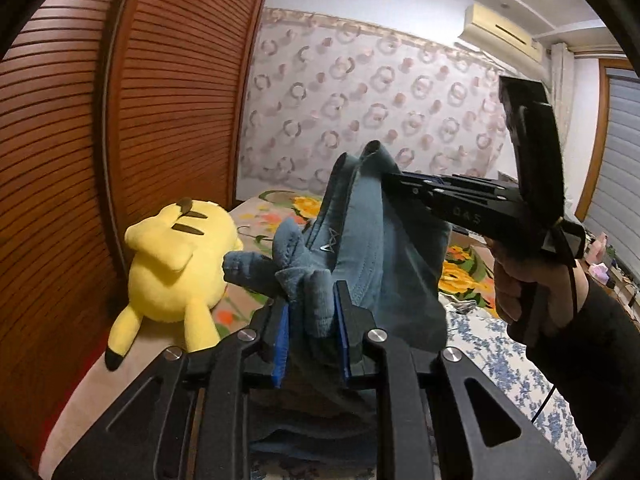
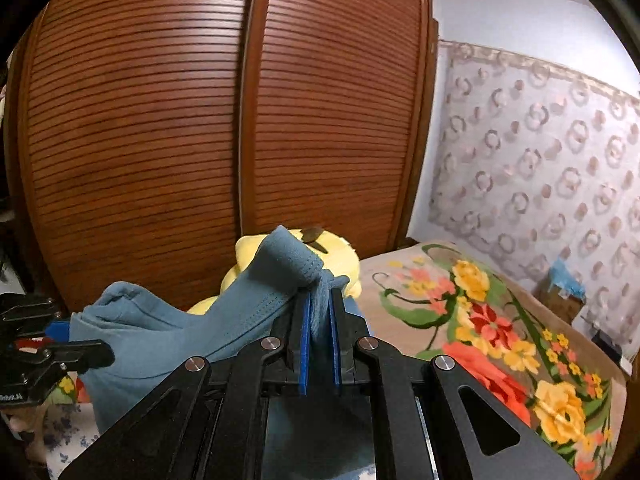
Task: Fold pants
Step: 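Lower the teal shorts onto the denim stack with both tools, then open both tools and release the teal shorts on the stack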
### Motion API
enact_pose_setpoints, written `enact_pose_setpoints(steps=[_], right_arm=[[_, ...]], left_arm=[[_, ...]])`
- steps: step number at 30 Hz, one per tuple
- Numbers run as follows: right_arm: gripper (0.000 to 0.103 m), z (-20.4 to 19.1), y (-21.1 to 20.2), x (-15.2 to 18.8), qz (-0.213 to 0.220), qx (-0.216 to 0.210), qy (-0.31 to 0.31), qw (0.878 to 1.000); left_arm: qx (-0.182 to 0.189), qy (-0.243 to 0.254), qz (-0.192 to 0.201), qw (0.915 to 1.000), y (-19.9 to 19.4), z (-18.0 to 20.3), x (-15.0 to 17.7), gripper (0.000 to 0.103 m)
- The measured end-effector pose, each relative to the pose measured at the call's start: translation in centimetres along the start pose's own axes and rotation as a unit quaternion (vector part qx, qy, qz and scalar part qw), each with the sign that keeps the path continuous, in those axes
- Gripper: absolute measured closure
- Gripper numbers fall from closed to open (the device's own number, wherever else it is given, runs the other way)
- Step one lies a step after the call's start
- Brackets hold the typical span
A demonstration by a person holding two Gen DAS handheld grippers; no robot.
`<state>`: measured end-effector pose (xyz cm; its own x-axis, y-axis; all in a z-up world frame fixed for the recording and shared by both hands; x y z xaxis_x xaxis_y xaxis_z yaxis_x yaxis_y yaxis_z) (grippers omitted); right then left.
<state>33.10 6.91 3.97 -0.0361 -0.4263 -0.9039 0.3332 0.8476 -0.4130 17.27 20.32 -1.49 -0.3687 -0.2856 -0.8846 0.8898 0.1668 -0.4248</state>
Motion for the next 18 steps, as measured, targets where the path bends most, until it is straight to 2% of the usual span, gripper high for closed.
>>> enact_pose_setpoints(steps=[3,7,8,10,12,15,18], right_arm=[[0.095,0.2,1.1,-0.2,-0.010,-0.007,-0.004,1.000],[0.094,1.1,2.4,0.1,-0.032,-0.007,-0.001,0.999],[0.092,1.3,2.6,0.1,-0.038,-0.006,0.001,0.999],[0.076,2.2,2.5,0.1,-0.044,0.003,0.017,0.999],[0.073,3.1,1.7,-0.1,-0.040,0.000,0.034,0.999],[0.067,4.0,-0.1,-0.5,-0.026,0.011,0.044,0.999],[0.067,4.5,-1.9,-0.1,-0.028,-0.015,0.060,0.998]], left_arm=[[-0.006,-0.002,-0.011,0.9999,0.3,-0.5,0.3,0.078],[-0.011,-0.007,-0.029,0.9995,0.8,-0.9,0.3,0.061],[-0.010,-0.007,-0.027,0.9996,0.7,-0.9,0.2,0.057],[-0.012,0.000,-0.016,0.9998,0.2,-0.7,0.0,0.053],[-0.015,0.012,-0.003,0.9998,-0.2,-0.2,-0.4,0.052],[-0.003,0.032,-0.008,0.9995,0.1,0.8,-0.6,0.052],[-0.001,0.050,-0.024,0.9985,0.7,1.7,-0.3,0.052]])
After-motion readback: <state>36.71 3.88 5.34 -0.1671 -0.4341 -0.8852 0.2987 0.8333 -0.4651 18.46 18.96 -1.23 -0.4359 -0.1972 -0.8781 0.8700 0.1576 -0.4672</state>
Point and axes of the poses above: each gripper's, at about its wrist camera, not at the fingertips, and y roughly the way its jaws point, z to its right, x to its underside, the point moved 1 cm from there along y, roughly the way its jaws point, and after that the axes turned 2 degrees about z, right-handed, at the moved point
